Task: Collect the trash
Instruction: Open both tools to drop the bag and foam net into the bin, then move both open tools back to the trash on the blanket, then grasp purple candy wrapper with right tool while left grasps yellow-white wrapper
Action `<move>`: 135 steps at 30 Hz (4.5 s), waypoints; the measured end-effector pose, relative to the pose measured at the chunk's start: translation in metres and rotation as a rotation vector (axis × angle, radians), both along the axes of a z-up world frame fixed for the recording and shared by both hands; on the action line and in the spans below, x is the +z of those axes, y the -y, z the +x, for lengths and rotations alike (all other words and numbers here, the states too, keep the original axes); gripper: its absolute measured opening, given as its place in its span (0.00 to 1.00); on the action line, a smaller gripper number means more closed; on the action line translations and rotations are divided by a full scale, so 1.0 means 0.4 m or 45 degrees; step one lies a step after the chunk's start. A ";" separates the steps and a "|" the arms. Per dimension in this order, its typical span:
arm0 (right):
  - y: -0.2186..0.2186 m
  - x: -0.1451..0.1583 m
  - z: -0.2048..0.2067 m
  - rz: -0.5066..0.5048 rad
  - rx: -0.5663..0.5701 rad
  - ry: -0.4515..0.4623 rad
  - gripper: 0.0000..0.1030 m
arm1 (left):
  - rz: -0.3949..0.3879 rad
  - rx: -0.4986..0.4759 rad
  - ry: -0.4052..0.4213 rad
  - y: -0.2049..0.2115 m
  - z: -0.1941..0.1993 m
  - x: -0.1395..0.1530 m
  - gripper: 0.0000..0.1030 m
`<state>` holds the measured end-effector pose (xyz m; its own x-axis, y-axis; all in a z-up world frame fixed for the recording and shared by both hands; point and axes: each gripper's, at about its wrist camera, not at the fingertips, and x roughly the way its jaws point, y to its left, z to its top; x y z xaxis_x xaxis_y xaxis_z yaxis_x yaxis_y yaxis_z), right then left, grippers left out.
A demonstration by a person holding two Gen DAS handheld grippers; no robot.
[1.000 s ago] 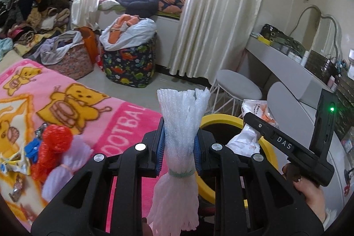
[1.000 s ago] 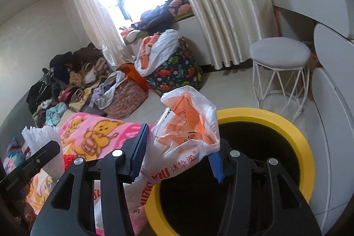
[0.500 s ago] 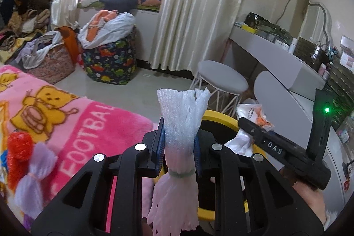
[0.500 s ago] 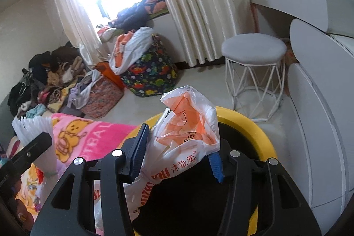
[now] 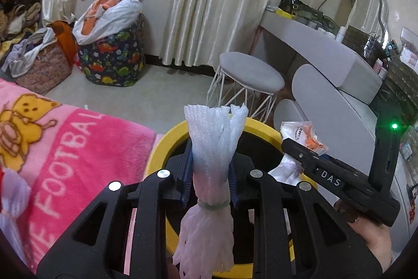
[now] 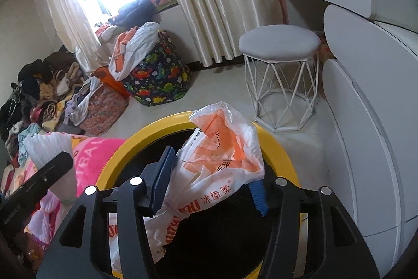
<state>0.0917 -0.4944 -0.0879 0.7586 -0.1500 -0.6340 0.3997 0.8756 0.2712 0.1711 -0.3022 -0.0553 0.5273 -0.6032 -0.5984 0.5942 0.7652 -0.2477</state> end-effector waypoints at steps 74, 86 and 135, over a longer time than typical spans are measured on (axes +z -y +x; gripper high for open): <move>-0.558 0.130 0.035 -0.120 0.668 0.218 0.87 | -0.031 0.724 0.241 -0.658 -0.149 0.093 0.89; -0.709 0.102 0.028 -0.137 0.873 0.166 0.87 | -0.029 0.867 0.208 -0.794 -0.149 0.066 0.89; -0.964 -0.075 0.031 0.094 1.247 -0.311 0.14 | -0.120 0.995 -0.181 -1.024 -0.026 -0.124 0.31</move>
<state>0.1041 -0.1090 -0.1181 0.3751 0.5150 -0.7707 -0.4337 0.8323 0.3451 0.1605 0.1075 -0.1050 0.7410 -0.1419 -0.6563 -0.1477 0.9190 -0.3654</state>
